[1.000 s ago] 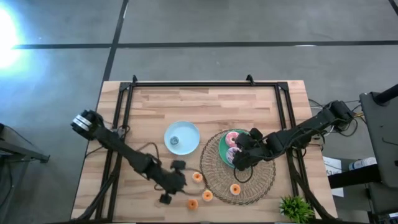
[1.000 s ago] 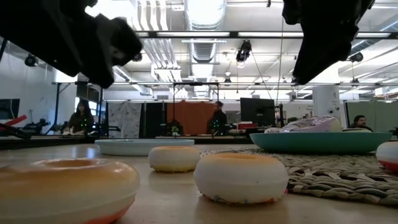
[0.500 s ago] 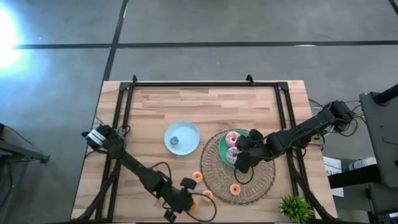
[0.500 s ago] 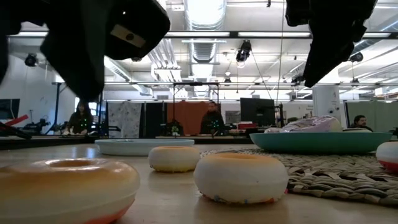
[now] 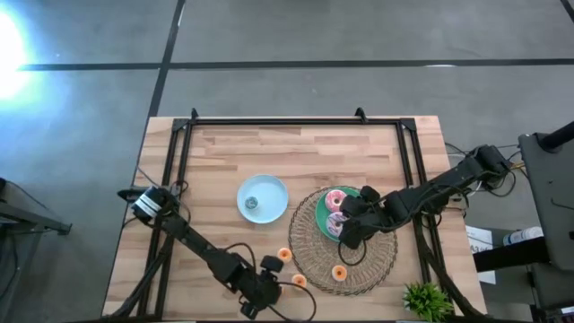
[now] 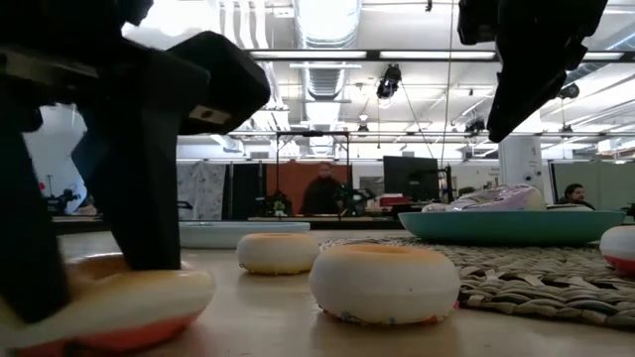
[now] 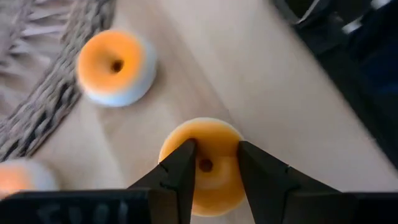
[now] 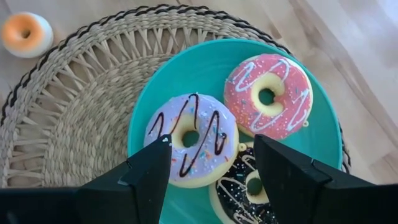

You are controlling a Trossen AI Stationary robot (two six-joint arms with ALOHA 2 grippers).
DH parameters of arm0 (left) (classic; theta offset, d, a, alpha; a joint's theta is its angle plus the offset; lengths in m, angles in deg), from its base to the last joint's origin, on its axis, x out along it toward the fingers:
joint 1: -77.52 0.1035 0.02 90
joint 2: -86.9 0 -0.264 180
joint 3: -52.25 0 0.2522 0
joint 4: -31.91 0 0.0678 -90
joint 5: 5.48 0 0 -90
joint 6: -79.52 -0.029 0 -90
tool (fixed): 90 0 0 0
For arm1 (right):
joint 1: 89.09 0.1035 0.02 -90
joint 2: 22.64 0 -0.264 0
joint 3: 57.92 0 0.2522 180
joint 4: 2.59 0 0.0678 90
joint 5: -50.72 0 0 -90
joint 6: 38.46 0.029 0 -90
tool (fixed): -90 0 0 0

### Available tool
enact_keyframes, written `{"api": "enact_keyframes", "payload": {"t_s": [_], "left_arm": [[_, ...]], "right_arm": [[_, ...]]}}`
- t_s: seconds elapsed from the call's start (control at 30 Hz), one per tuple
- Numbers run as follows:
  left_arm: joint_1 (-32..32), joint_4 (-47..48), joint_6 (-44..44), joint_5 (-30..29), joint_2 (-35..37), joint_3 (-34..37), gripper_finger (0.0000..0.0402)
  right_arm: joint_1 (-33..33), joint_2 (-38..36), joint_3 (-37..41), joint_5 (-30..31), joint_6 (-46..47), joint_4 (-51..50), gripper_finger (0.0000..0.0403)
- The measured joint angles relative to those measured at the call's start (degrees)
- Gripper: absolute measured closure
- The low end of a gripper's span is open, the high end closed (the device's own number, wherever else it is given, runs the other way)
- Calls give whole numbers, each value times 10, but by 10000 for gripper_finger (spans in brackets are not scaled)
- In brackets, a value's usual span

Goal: Pick & Place donuts
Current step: Put the small orange donut onto the blue plate

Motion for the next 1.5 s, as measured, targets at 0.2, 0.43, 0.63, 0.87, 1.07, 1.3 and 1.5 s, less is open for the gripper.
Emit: {"api": "enact_keyframes", "payload": {"t_s": [0.2, 0.43, 0.63, 0.87, 1.07, 1.3, 1.5], "left_arm": [[0, 7, 16, -16, -10, -1, 309], [3, 75, 107, -52, 7, 0, 392], [12, 136, 177, -44, 54, 5, 401], [50, 137, 238, -11, 194, 46, 401], [162, -25, 286, 174, 318, 144, 401], [275, -111, 300, 273, 379, 195, 402], [321, -140, 269, 317, 353, 182, 401]], "right_arm": [[0, 0, 7, 1, 0, 0, 182], [0, 0, 19, 2, 17, 1, 182], [0, -1, 23, 16, 28, 19, 182], [-1, -7, 24, 16, 12, 107, 182], [-1, -7, 24, -6, -207, 299, 182], [-12, 1, 2, -19, -494, 376, 182], [-49, 31, -33, -20, -521, 371, 182]]}}
